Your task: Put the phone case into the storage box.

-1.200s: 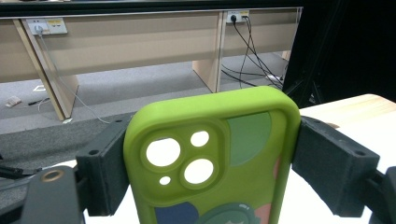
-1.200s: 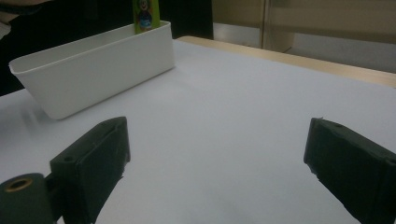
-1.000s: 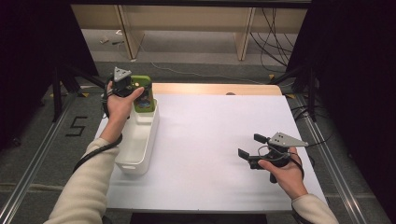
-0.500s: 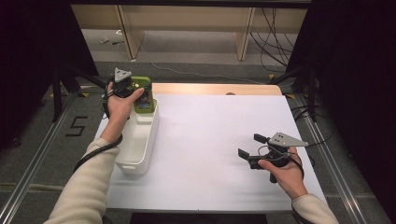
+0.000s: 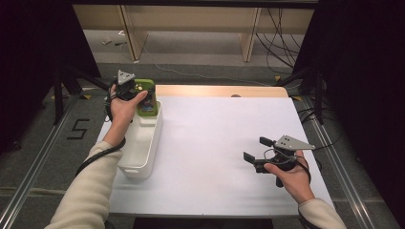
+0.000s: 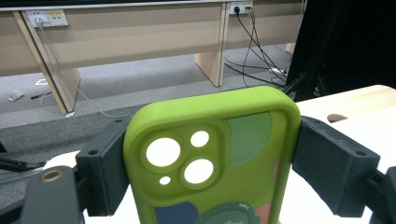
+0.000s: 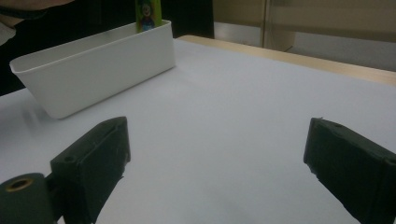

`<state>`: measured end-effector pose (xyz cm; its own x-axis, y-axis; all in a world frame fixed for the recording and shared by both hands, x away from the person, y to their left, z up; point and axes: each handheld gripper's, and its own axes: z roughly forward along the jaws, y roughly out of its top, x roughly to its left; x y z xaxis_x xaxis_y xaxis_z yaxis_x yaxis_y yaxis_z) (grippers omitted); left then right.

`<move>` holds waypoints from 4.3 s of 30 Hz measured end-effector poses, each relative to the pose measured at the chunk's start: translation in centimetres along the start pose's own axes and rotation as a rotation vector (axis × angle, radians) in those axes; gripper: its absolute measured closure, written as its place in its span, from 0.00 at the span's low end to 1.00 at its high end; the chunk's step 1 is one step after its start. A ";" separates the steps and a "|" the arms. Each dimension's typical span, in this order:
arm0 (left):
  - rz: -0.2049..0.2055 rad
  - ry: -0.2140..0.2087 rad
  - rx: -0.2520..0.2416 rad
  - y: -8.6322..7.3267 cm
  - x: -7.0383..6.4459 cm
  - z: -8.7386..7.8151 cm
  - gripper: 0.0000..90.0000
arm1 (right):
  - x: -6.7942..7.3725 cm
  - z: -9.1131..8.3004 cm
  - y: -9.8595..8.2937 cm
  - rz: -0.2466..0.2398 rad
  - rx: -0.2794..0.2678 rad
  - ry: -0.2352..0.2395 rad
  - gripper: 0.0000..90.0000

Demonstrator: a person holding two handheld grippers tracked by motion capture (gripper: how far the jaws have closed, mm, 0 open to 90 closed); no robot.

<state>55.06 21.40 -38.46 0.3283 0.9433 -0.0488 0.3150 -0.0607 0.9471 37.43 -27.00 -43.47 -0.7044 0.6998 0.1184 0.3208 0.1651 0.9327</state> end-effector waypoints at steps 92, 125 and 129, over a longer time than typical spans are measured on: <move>0.011 0.000 0.050 -1.1 -0.2 1.7 0.19 | 0.0 0.1 -0.1 0.003 0.003 0.000 0.11; 0.002 0.005 0.102 -2.1 -0.2 2.4 0.18 | 0.0 0.1 -0.1 0.003 0.005 0.002 0.11; 0.005 0.006 0.107 -2.1 -0.3 2.5 0.18 | -0.1 0.1 -0.1 0.006 0.003 0.003 0.11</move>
<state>56.50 20.49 -41.27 0.3248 0.9449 -0.0416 0.4065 -0.0997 0.9082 37.51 -26.98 -43.57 -0.7041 0.6990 0.1252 0.3271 0.1627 0.9309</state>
